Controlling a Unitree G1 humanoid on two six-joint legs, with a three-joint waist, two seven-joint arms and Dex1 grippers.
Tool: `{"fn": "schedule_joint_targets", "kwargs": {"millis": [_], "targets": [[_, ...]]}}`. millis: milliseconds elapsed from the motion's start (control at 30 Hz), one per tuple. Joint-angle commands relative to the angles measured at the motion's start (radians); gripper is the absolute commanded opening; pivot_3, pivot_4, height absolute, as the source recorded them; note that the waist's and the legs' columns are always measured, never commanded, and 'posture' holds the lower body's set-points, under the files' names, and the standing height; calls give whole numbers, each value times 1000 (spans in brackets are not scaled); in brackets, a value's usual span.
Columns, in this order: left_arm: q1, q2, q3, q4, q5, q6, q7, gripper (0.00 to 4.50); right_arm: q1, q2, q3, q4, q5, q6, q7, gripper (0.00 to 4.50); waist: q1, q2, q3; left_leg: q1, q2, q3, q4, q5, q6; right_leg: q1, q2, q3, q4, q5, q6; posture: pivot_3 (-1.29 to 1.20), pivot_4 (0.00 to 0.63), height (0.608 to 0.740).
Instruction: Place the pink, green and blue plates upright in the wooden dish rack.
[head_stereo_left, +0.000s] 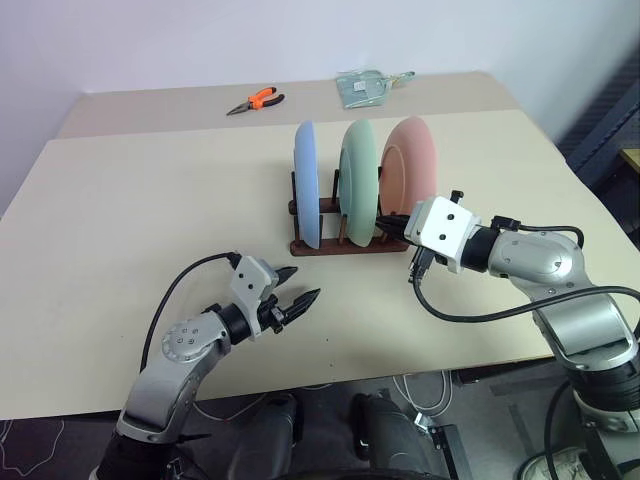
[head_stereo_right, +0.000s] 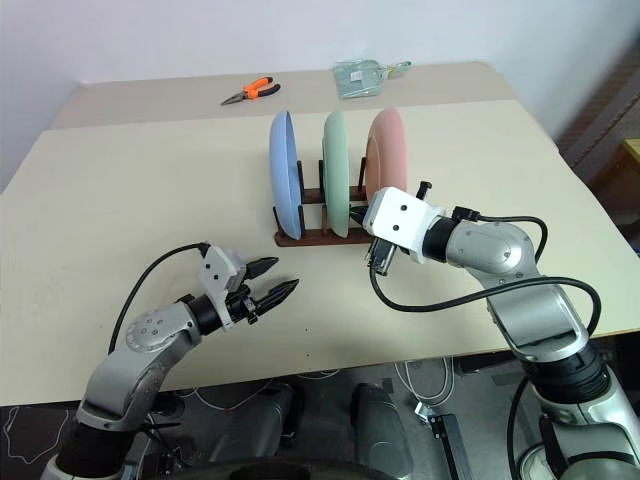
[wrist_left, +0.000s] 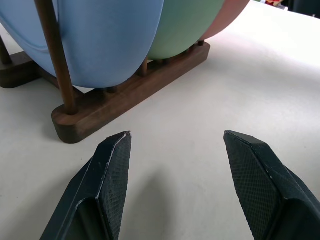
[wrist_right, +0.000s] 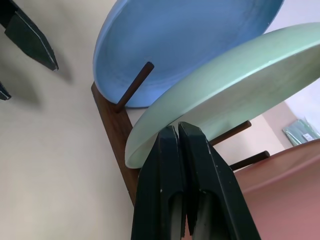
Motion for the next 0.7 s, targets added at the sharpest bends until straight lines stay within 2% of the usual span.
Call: {"fn": "schedule_joint_targets", "kwargs": {"millis": [33, 133, 267, 467, 700], "targets": [[12, 12, 7, -32, 4, -17, -1, 3013, 90, -72, -110, -31, 68, 14, 81, 51, 4, 0, 0, 0, 0, 0, 0, 0, 0, 0, 0, 0, 0, 0, 0, 0, 150, 729], [19, 30, 32, -14, 10, -26, 0, 3013, 224, -130, -195, -39, 126, 25, 153, 51, 6, 0, 0, 0, 0, 0, 1, -1, 1, 1, -1, 0, -1, 0, 0, 0, 150, 729], [31, 64, 107, 46, 26, -61, 14, 3013, 295, -99, -276, 99, 98, -54, 90, 51, -6, 1, 0, 1, 1, 2, 1, -1, 1, 1, -1, 0, 0, 0, 0, 0, 150, 729], [61, 114, 234, 167, 79, -155, 52, 3013, 261, -6, -304, 294, 97, -153, 22, 51, -2, 2, 0, 2, 2, 3, 0, -1, 1, 1, -1, -2, 0, 1, -1, 0, 150, 729], [119, 131, 294, 140, 73, -159, 57, 3013, 183, 79, -264, 450, 103, -230, 16, 51, -2, 2, 0, 1, 1, 3, 1, -1, 1, 1, -2, -2, 0, 1, -1, 0, 150, 729]]}}
